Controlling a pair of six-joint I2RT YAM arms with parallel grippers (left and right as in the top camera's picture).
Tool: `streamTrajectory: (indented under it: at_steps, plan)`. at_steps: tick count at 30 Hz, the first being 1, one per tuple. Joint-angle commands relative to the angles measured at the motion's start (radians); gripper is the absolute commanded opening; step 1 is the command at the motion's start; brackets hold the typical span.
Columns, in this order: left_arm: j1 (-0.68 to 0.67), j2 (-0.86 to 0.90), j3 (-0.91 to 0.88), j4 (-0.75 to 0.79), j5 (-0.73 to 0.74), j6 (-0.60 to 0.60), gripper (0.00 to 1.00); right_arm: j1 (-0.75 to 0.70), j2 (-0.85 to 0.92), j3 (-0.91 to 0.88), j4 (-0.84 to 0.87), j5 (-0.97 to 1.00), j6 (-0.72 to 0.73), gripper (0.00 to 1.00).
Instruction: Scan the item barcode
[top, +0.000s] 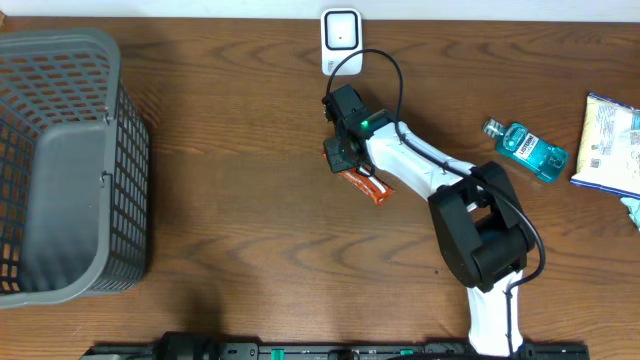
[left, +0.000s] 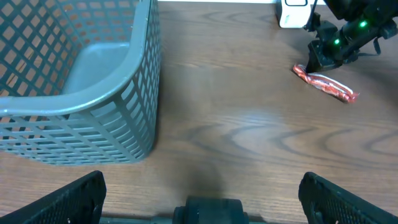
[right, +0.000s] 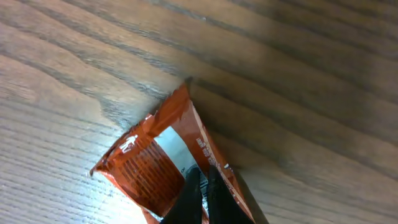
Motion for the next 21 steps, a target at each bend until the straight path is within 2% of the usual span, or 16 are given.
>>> streamTrajectory:
  at_steps: [1, 5, 6, 10, 13, 17, 21]
  plan:
    - [0.005, 0.004, -0.002, -0.076, -0.006, -0.001, 0.99, 0.004, -0.011, 0.027, -0.014, -0.009, 0.013, 0.01]
    - [0.005, 0.004, -0.002, -0.076, -0.006, -0.001, 0.99, -0.012, -0.074, 0.089, -0.106, -0.01, 0.017, 0.01]
    - [0.005, 0.004, -0.002, -0.076, -0.006, -0.001, 0.99, -0.016, -0.096, 0.099, -0.127, -0.01, 0.017, 0.05]
    - [0.005, 0.004, -0.002, -0.076, -0.006, -0.001, 1.0, -0.017, -0.189, 0.103, -0.2, -0.008, -0.005, 0.5]
    - [0.005, 0.004, -0.002, -0.076, -0.006, -0.001, 0.99, 0.004, -0.21, 0.103, -0.251, 0.009, -0.086, 0.99]
    - [0.005, 0.004, -0.002, -0.076, -0.006, -0.001, 0.99, 0.048, -0.189, 0.06, -0.286, 0.142, -0.125, 0.99]
    - [0.005, 0.004, -0.002, -0.076, -0.006, -0.001, 0.99, 0.05, -0.183, 0.027, -0.348, 0.058, -0.021, 0.99]
